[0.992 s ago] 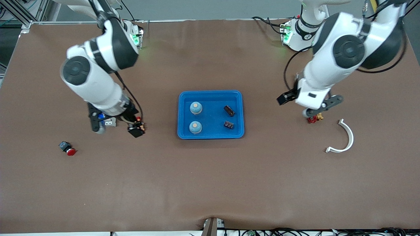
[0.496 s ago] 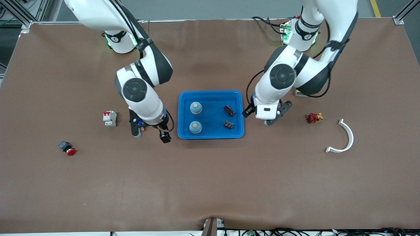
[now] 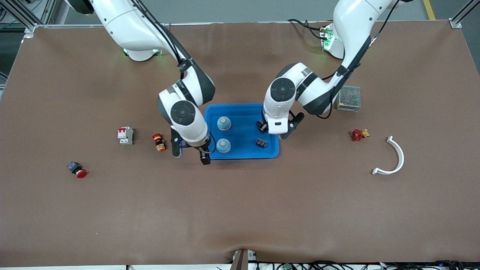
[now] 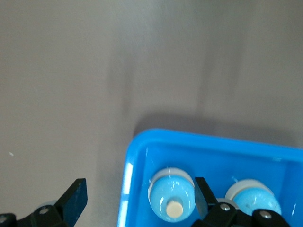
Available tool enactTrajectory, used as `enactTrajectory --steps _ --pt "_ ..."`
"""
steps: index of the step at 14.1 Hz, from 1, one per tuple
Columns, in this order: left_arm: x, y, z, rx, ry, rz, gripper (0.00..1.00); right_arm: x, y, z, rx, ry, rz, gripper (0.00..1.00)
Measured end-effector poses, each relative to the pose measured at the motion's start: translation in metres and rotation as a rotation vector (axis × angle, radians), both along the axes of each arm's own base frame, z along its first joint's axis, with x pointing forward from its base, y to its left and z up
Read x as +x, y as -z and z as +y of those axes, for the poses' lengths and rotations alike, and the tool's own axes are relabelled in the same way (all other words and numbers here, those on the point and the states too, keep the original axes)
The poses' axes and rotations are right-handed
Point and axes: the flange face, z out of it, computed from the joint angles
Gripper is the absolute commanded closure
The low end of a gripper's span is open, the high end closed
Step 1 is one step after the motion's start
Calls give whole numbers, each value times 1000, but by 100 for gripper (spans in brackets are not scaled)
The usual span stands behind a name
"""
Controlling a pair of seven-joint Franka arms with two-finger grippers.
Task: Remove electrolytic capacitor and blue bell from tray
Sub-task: 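Grasp the brown capacitor with the left gripper while the right grasps a bell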
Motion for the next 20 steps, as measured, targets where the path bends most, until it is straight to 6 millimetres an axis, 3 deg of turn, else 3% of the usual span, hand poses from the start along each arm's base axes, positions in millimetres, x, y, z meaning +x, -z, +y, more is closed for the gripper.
enactTrajectory --steps 5,11,13,17,18,19,20 --pt "-14 32 -15 -51 11 -13 37 -34 32 45 -7 11 11 0" --pt "-26 68 -16 -56 24 9 44 -38 44 50 -12 18 8 0" --pt "-29 74 -15 -50 26 19 55 -37 54 49 -10 18 2 0" --pt "-32 79 -14 -45 28 28 97 -38 74 48 -17 14 -4 0" --pt "-32 78 -14 -47 28 25 99 -38 75 48 -18 13 -4 0" --pt "-30 75 -15 -52 27 19 100 -38 75 48 -18 14 -4 16" --pt "-28 70 -16 -57 27 8 100 -38 74 48 -18 13 -5 23"
